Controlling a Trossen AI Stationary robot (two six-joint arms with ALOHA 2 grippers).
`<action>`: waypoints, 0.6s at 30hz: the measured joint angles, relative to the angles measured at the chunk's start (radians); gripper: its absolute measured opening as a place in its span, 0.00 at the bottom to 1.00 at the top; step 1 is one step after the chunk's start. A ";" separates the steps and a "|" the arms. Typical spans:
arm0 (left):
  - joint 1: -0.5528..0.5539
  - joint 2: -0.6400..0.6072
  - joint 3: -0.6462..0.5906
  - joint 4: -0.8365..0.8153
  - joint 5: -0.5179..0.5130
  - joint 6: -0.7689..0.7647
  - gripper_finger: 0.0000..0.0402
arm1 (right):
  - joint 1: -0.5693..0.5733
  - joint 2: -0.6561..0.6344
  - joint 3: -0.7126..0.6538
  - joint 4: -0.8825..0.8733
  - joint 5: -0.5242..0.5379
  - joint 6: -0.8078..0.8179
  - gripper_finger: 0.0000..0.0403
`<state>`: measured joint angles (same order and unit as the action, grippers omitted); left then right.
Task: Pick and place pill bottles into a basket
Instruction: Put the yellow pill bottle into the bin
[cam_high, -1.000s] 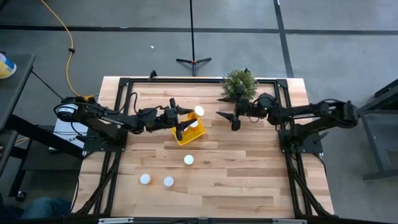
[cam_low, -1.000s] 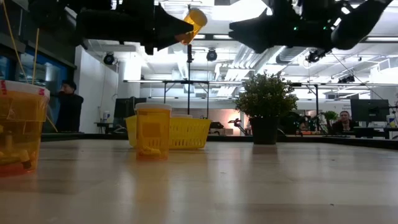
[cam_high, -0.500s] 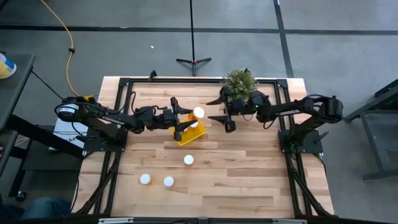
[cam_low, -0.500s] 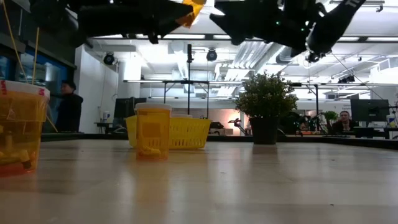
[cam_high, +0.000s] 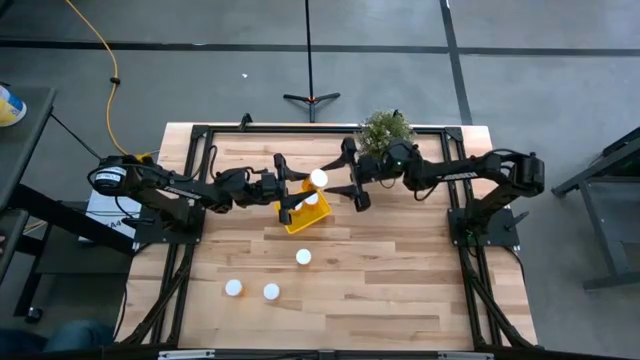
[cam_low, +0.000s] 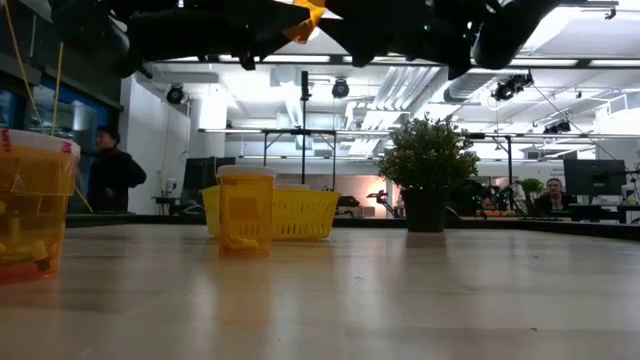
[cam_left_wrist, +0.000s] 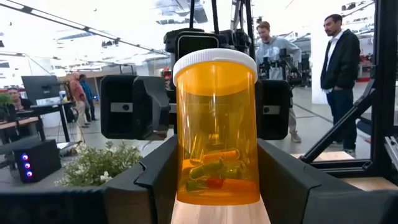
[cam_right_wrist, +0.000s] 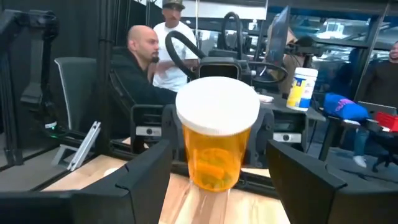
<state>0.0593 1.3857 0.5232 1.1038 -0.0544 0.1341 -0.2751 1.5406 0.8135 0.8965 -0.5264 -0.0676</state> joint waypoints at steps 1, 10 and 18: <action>0.000 0.000 0.000 0.000 0.000 0.000 0.55 | 0.001 0.000 0.005 -0.001 0.000 0.000 0.62; 0.000 0.000 0.007 0.007 -0.004 0.014 0.55 | 0.008 0.000 0.018 0.006 0.000 -0.026 0.62; 0.000 0.011 0.069 -0.025 -0.004 0.046 0.55 | 0.008 0.000 0.018 0.045 -0.001 -0.021 0.62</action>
<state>0.0593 1.3968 0.5923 1.0786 -0.0582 0.1799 -0.2672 1.5406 0.8314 0.9415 -0.5270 -0.0882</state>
